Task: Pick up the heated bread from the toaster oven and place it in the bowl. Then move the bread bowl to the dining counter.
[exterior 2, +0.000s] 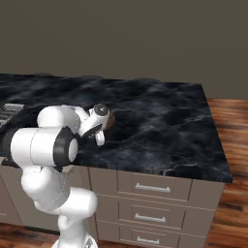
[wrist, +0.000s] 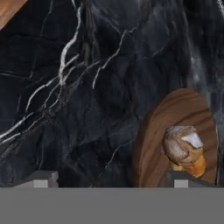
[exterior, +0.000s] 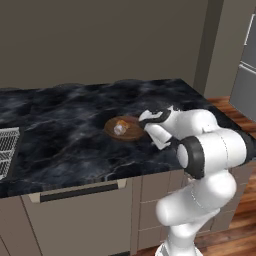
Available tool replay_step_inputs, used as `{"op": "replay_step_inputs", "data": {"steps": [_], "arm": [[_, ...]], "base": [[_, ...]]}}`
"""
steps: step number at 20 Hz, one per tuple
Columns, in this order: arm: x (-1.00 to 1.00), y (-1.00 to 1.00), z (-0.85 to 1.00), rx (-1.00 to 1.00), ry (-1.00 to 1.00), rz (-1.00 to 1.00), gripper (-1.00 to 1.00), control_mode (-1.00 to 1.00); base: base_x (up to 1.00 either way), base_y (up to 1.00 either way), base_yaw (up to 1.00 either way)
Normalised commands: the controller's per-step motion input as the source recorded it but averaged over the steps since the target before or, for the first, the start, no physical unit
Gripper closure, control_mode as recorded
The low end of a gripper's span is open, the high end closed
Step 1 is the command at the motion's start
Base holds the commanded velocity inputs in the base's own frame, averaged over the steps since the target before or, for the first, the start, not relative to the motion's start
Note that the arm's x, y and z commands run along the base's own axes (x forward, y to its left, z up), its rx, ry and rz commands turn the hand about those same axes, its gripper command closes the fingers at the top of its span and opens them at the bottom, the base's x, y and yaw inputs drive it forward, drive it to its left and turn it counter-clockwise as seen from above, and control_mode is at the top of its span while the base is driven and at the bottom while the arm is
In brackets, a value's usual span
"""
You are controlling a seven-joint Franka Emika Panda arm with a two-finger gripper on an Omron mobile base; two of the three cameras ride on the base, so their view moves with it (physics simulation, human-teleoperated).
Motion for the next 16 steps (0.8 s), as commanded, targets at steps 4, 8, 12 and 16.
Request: {"op": "replay_step_inputs", "data": {"steps": [4, 8, 12, 16], "arm": [[-1.00, -0.25, 0.91, 0.00, -0.27, -0.01, -1.00, -1.00], [-1.00, -0.34, 1.00, 0.00, -0.34, 0.00, -1.00, -1.00], [-1.00, -0.37, 1.00, 0.00, -0.48, 0.00, -1.00, -1.00], [-1.00, -0.33, 1.00, 0.00, -0.60, 0.00, -1.00, -1.00]], "base": [[0.00, 0.00, 0.00], [0.00, 0.00, 0.00], [0.00, 0.00, 0.00], [0.00, 0.00, 0.00]]}}
